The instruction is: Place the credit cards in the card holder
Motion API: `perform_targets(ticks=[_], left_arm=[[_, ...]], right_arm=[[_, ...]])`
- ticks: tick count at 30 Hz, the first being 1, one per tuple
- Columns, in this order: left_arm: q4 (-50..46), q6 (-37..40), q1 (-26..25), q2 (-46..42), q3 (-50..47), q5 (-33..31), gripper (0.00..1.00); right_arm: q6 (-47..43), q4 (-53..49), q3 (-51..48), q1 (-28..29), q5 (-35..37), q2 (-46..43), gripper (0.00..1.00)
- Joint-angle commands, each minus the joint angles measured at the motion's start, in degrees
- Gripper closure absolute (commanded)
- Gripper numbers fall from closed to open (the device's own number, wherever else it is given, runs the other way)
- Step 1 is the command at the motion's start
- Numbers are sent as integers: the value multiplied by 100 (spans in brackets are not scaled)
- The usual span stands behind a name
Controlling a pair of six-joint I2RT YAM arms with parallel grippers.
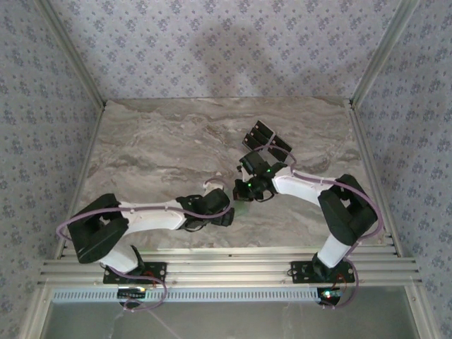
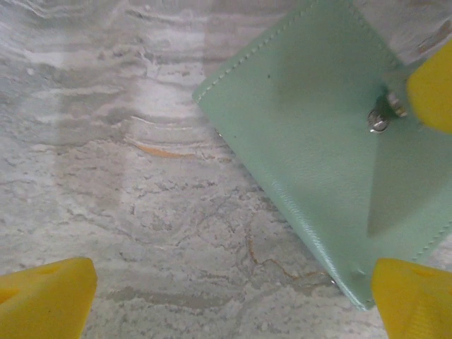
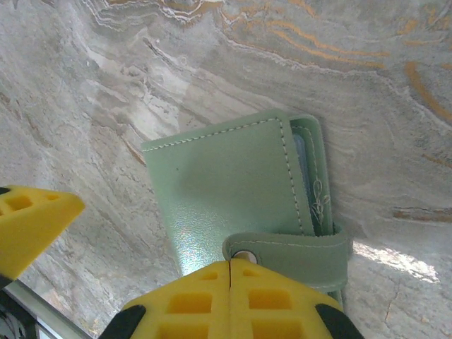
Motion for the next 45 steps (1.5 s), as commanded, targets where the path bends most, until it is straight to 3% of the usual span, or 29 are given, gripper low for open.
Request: perform_targets(ticks=[1,10,21,45], left_arm=[[78,-167,95,-404,-74,-146,0],[-452,-440,567,-673,-33,-269,0],[-294,-251,1066,-386,95,2,0],[-156,-88,1101,416,424,254,0]], right_arm=[[-92,-66,-42,16,-53,121,100],[-98,-69,-20,22,-84,158,100],[-148,-71,-20,1,-57,341,100],[-224,-256,-445,79,223,553,100]])
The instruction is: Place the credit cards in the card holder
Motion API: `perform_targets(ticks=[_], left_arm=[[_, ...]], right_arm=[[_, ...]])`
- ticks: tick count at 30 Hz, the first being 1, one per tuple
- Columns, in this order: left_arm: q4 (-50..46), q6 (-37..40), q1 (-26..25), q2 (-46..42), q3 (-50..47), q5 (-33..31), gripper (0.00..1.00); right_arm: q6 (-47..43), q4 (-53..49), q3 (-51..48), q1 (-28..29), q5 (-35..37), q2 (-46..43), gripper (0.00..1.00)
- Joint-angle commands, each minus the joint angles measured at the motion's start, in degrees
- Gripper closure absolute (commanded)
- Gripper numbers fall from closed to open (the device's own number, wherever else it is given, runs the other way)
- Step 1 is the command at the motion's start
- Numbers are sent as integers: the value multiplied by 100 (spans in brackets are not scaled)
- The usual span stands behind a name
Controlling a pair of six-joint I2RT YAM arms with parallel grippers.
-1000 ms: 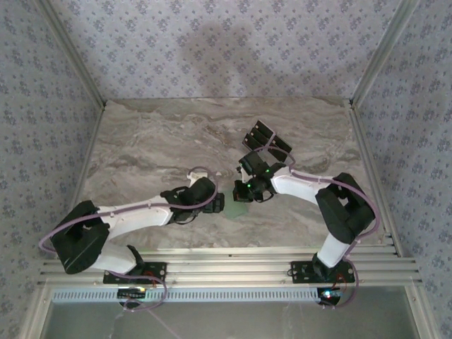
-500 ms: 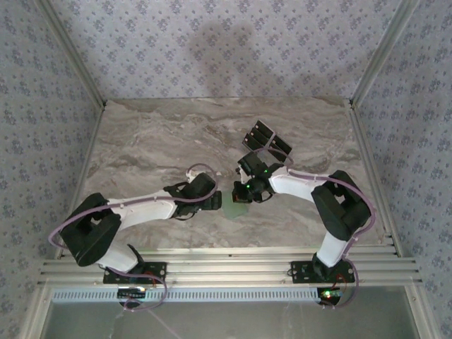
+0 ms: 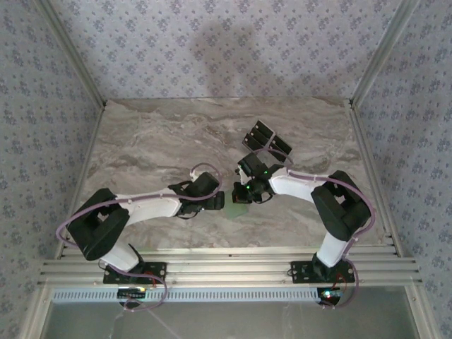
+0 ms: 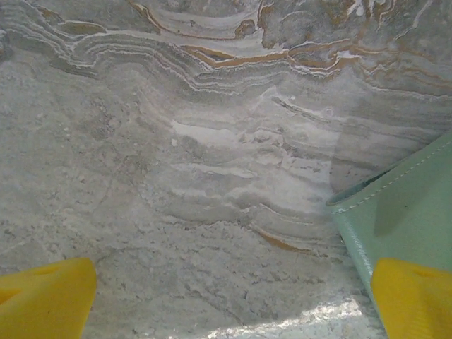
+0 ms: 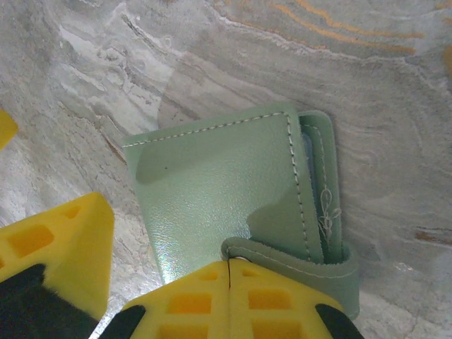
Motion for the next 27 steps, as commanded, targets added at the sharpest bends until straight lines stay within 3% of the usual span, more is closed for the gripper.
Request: perform_targets(ticks=[1,17,27], left_arm=[[8,82,18,131,199,65,0],[4,108,14,259,287,42,0],[-299,58,273,-168,450,-154,0]], right_arm=[[-71,-518,-370,55,357,282,100],[19,-445,-330,44,249,219,100],[12,-687,540,149,197,77,65]])
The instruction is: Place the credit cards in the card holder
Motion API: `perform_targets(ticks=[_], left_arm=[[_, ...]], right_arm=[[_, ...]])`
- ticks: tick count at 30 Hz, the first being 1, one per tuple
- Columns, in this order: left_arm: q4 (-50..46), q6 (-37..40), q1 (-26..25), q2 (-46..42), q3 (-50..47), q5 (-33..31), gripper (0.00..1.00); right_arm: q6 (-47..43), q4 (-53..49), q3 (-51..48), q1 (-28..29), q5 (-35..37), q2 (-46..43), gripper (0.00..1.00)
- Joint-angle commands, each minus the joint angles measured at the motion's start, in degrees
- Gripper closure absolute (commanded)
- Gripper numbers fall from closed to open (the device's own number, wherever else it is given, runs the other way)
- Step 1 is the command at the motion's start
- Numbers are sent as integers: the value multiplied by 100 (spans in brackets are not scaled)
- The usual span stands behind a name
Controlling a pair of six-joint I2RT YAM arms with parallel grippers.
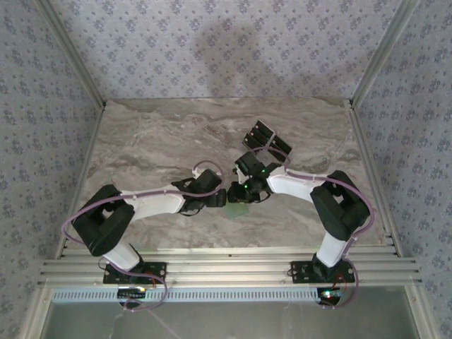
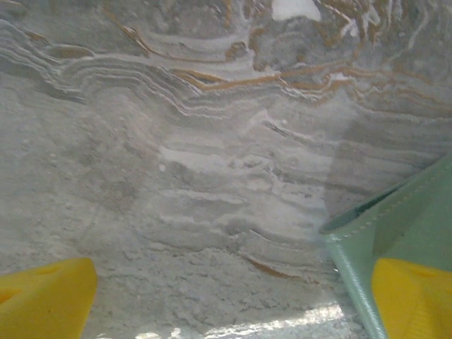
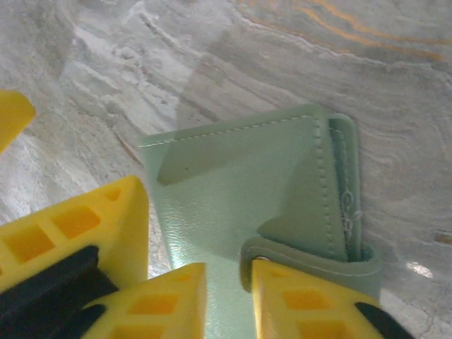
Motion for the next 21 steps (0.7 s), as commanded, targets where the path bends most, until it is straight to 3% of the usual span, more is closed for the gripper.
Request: perform_targets(ticks=[1,14,21], left_arm=[[-274,17,212,-405,181,-130,0],[-1077,367,1104,-1776,390,-259,0],[-1658,966,1536,-2653,677,-737,0]], right_arm=[[10,-378,262,53,120,3,63],[50,-808,960,-28,216,-1181,46],[-86,-1306,778,-915,988,-2615,38]])
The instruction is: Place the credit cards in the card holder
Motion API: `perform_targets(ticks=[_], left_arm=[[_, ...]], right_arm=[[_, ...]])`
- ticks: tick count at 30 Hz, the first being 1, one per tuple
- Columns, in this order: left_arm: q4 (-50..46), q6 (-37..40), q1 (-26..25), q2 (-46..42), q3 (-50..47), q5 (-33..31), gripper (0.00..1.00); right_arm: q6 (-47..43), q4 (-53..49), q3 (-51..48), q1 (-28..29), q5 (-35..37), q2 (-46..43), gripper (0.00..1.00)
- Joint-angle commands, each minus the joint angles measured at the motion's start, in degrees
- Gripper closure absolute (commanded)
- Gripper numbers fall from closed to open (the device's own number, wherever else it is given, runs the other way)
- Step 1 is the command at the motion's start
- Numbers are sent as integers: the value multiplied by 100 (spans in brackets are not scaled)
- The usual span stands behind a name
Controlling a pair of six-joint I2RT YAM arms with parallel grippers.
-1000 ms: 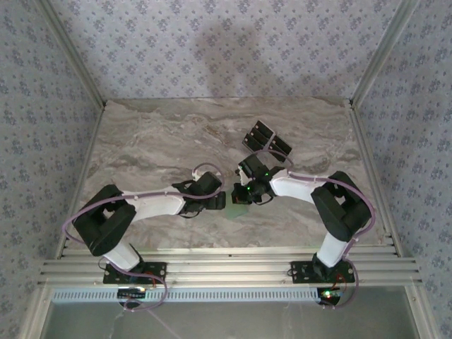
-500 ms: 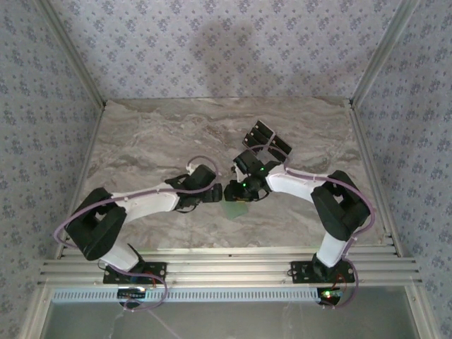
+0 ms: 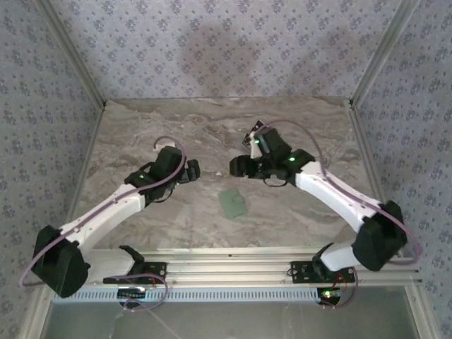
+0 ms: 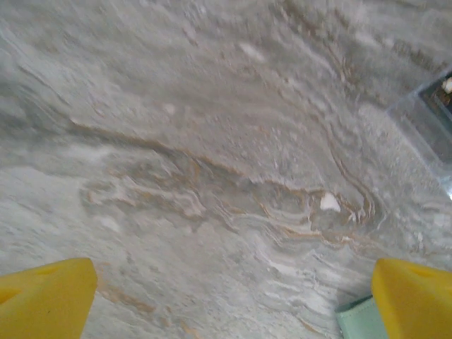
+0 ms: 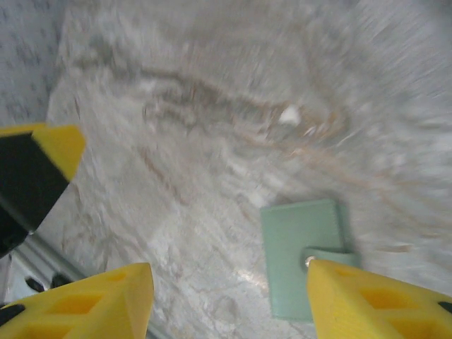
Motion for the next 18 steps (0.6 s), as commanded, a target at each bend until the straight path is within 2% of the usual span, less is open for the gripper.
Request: perform_targets(ticks=[1,4,7,10,12,13,14,18], left_arm=[[-427,530,178,-417,256,-496,0],[-36,1122,245,-813,90,-907,0],[1013,1840,280,-1371,-500,-1331,0],[2038,2341,452,-1803,-1158,-1733,0],[2266,2500,793,-1874,-1357,-1654,0],[2223,2555,1065,-1842,-1376,-1516,0],[2203,2652,1291,-1788,-1386,-1402,0],[2719,3221,2286,-1639,-1708,-787,0]], right_arm=[[-117,-468,-125,-528,626,-756,37],[-230,-486,-321,-1140,1123,-1336,32],[-401,-595,-465,-1749,1506,-1708,28],[-582,-152,-813,-2287,1807,-1955,16],[-626,156,-1069,-2590,2053,-2016,13],[-581,285,-1212,-2760,2280,-2010,3],[-523,465,-1363,-2908,2394,-1997,0],[-756,1555,-2118,-3248,3081,-1840,0]])
